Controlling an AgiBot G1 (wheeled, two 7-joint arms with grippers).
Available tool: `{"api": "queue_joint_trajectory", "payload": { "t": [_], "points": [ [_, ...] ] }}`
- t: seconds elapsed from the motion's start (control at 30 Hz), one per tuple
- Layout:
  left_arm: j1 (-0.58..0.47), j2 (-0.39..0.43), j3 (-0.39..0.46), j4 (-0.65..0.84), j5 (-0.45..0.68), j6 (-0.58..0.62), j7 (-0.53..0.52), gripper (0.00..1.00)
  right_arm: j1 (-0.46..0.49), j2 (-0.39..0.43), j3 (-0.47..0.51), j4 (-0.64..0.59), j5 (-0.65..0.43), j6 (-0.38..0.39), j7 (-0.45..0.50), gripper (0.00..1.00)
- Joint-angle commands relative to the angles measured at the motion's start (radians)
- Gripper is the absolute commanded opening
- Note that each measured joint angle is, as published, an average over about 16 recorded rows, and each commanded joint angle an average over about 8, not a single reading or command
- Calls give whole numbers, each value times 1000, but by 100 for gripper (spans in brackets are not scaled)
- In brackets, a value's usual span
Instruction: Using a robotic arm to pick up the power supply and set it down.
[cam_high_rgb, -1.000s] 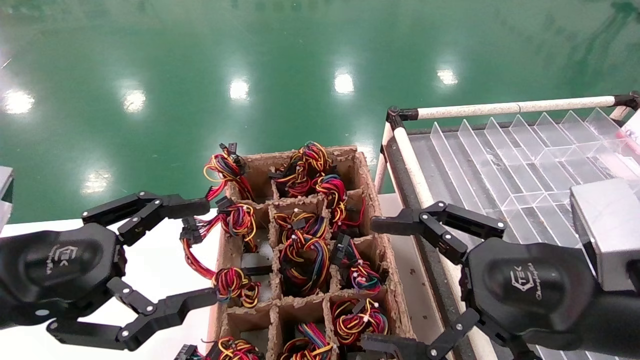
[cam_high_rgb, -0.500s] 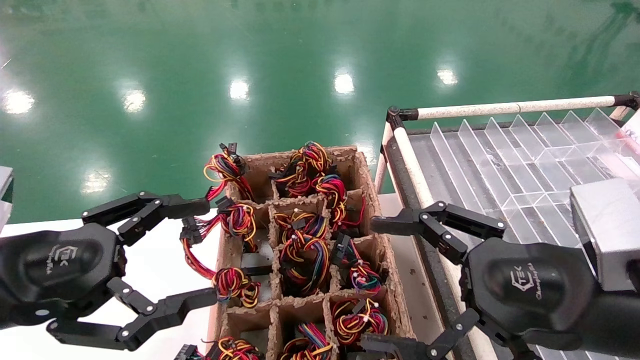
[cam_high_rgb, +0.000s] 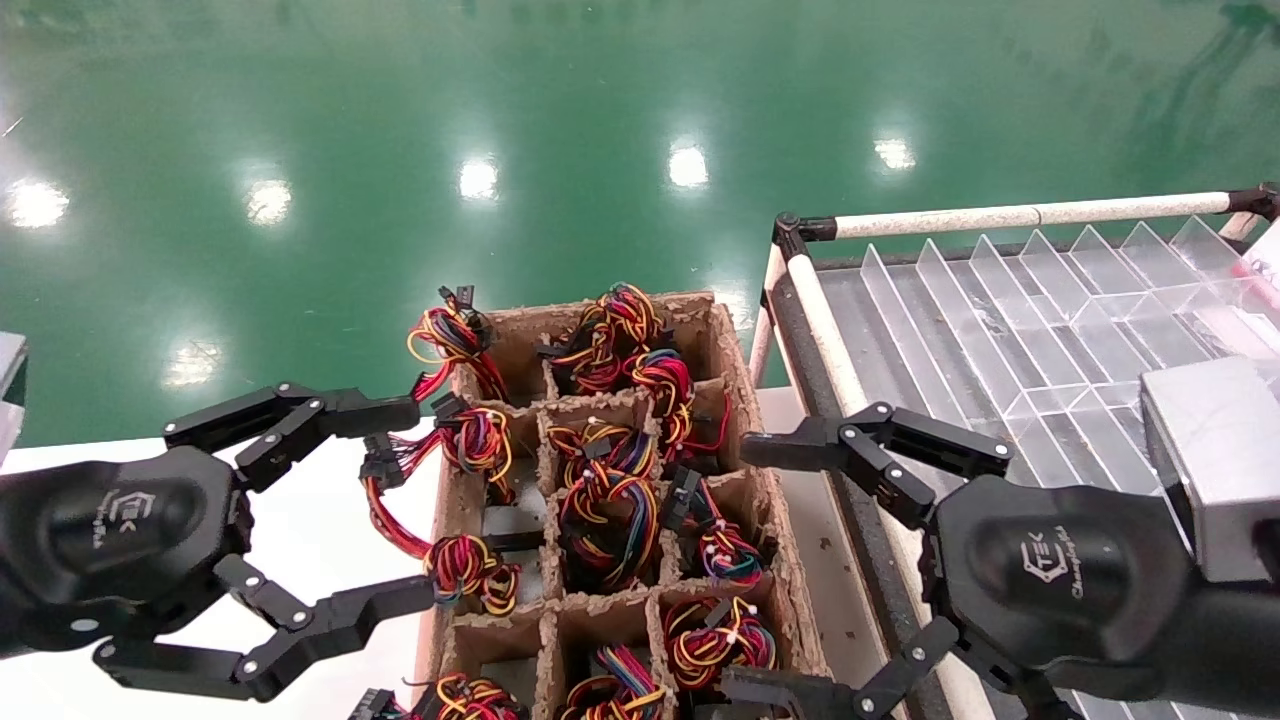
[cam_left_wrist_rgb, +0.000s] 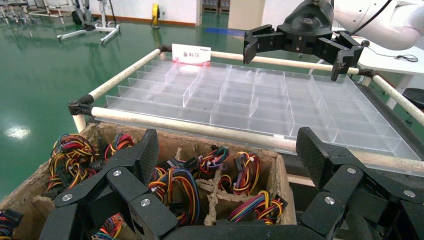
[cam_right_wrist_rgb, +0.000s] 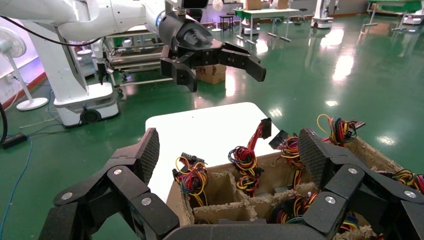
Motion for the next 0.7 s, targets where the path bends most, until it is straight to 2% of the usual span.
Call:
{"api": "queue_joint_trajectory", "payload": {
  "t": [0.03, 0.7],
  "points": [
    [0, 0, 0, 0, 0, 0, 0, 100, 0, 0, 0, 0, 0, 0, 0, 100],
    [0, 0, 0, 0, 0, 0, 0, 100, 0, 0, 0, 0, 0, 0, 0, 100]
  ]
}}
